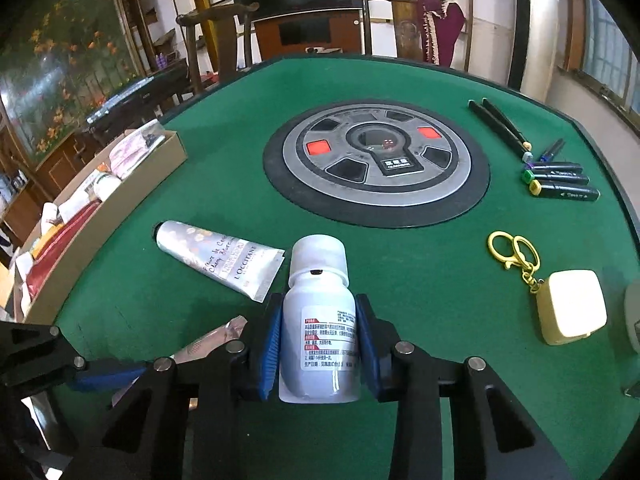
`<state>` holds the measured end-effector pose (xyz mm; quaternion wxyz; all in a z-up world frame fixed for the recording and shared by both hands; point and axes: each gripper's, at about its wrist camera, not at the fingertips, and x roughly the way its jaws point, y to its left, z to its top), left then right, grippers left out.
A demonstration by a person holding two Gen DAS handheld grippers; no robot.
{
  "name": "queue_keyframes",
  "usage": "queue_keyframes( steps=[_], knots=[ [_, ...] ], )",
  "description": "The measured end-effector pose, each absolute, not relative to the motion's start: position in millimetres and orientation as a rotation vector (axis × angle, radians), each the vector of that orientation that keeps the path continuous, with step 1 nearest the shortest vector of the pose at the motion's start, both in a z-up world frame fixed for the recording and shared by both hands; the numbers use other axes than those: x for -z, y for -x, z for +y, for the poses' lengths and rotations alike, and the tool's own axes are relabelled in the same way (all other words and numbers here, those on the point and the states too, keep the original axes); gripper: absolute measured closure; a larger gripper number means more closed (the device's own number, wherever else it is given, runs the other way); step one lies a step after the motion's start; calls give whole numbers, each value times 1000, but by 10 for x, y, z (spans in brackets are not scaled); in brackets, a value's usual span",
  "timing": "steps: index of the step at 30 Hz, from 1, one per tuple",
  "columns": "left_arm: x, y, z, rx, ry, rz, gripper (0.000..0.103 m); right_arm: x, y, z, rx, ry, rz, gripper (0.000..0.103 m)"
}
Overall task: Organize objects
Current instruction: 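Grasp the pink-flower tube with the left gripper while the right grasps the white medicine bottle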
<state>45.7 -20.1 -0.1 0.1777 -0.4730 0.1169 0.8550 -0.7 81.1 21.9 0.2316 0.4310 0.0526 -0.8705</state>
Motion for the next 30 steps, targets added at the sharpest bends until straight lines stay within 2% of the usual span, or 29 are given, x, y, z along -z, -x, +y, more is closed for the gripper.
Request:
queue_keyframes(
  steps=[6,9,12,13,15,18,23,30],
  knots=[
    [-12,-470,-324,-2432,1365,221,73,-375,-65,865,2396,-1115,88,66],
    [-11,-466,-294,-2431,1376,255,72,-389,-72,875,2387,-1115,67,66],
    [-2,-438,-202,-2435,1388,309,55,-390,-87,884,2390,-1115,63,66],
    [-7,-440,-198,-2441,1387,303,54,-394,-95,890,2391,-1112,60,66],
    [-3,-426,-210,-2440,1385,270,55,-403,-99,908,2393,-1106,54,66],
    [-11,-466,-229,-2452,1365,260,73,-407,-90,926,2394,-1104,44,66],
    [-22,-559,-336,-2453,1352,186,73,-432,-121,913,2396,-1085,41,66],
    [-149,-648,-675,-2503,1291,-54,73,-415,-148,865,2385,-1077,49,66]
  ],
)
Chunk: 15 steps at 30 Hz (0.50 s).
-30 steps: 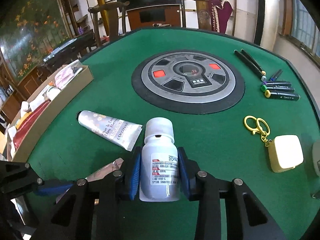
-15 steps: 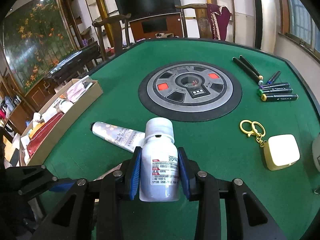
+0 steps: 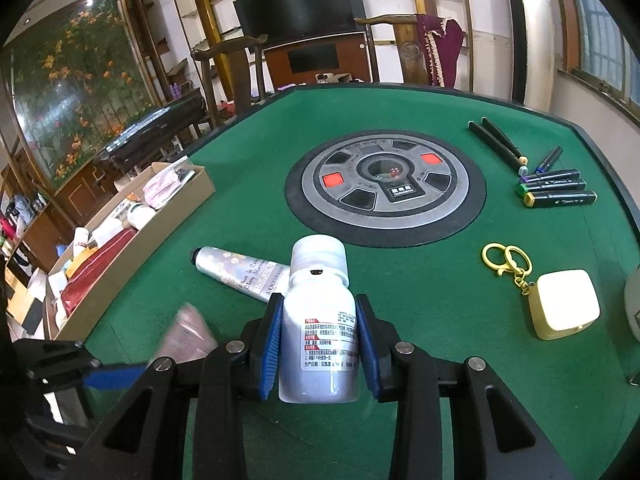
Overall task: Organize objects
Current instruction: 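Grasp the pink-flower tube with the left gripper while the right grasps the white medicine bottle, then lift the pink-flower tube with the left gripper while the right lifts the medicine bottle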
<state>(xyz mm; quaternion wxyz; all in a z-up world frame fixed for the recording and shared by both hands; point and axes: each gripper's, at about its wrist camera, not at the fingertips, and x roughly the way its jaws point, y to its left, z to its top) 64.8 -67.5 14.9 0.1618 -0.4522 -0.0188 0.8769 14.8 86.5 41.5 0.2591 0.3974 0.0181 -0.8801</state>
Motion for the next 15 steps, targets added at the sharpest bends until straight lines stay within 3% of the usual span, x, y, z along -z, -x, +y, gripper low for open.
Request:
queue_keyframes(
  steps=[12,15],
  knots=[
    [-346,-754,-920,-2572,1193,-139,74,-460,-202,851,2380,-1047,31,66],
    [-424,-754,-904,-2586,1156,-138,80,-517,-229,884,2380,-1020,3,66]
  ],
)
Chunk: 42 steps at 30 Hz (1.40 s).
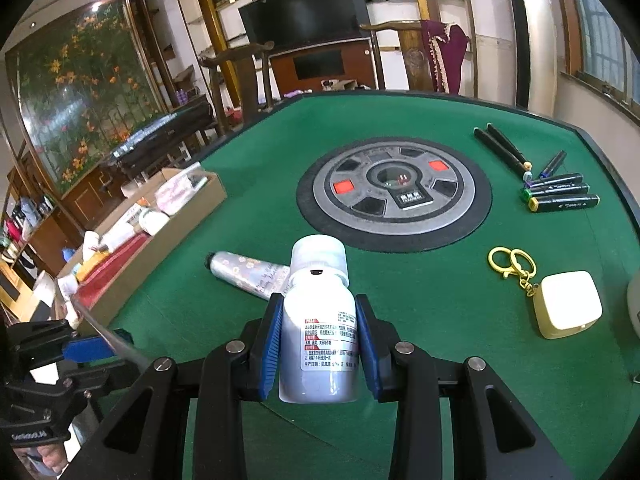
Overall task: Organize objects
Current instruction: 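Lift the pink-flower tube with the left gripper while the right lifts the medicine bottle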
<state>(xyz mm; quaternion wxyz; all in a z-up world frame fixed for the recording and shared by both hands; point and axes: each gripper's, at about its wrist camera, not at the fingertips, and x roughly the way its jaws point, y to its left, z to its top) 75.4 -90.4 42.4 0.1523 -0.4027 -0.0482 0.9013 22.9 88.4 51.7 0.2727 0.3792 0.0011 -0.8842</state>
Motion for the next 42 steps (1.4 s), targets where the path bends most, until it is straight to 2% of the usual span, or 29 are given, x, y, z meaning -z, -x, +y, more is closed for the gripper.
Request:
queue_keyframes(
  steps=[7,25,30,37,42],
  knots=[
    [-556,-686,-867,-2609,1093,-132,82,-562,-233,915,2378,-1011,-17,66],
    [-79,-425,-847,-2545,1253,-128,81,-537,-199,952,2371,-1023,-27,66],
    [-85,-454,-820,-2558,1257,-95,81,-519,-190,944,2366,-1032,-19,66],
    [-182,-509,-942,-2596,1183,-223,82,-514,-196,941,2363,-1031,-22,66],
    [-208,-517,-945,-2602,1175,-226,82,-523,-210,938,2363,-1027,-27,66]
  ],
)
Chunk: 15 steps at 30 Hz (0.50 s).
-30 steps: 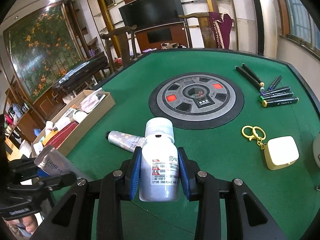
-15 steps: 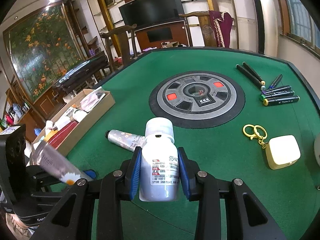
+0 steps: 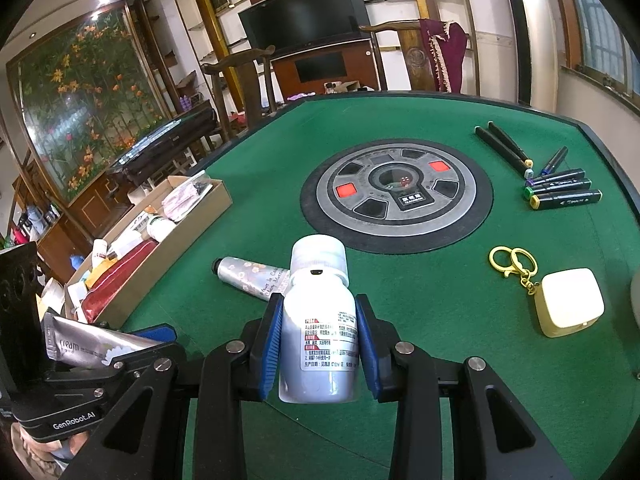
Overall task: Organize objects
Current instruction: 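Lift the pink-flower tube with the left gripper while the right lifts the medicine bottle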
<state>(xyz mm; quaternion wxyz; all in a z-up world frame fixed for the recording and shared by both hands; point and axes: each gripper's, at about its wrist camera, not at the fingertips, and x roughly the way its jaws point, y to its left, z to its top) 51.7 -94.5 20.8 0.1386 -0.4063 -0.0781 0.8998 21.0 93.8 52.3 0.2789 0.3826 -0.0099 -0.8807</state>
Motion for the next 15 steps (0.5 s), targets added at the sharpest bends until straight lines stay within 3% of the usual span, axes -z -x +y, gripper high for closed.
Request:
queue_keyframes(
  steps=[15],
  knots=[
    [-693,-825,-1518,-2706,1039,-356,82,-508,-254,872,2352,-1027,-7,66]
  ],
)
